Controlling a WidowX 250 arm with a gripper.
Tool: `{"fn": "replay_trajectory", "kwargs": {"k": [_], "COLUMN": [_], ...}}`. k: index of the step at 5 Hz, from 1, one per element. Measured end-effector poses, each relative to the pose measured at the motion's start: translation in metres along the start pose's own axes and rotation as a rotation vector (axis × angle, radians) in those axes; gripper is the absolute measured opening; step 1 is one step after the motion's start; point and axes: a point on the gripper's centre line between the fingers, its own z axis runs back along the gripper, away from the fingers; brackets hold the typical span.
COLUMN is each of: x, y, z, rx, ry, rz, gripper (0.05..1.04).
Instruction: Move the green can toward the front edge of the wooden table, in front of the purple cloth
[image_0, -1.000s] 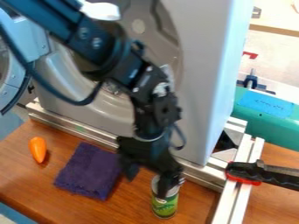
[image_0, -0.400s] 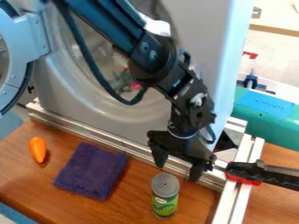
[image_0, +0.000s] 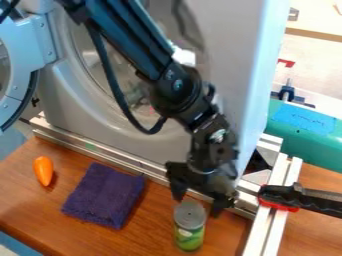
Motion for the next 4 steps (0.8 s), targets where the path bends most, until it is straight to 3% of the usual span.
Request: {"fn": "replay_trajectory", "kwargs": {"k": [1,3,4], "x": [-0.014,-0.065,-0.084], "y": [0.016,0.016,0.007], "z": [-0.014,-0.014,-0.01], "rx": [0.024,-0.033,-0.079], "ry": [0.03,0.189,0.195], "rz": [-0.011,-0.024,-0.046], "gripper": [1.0,1.0,1.0]}}
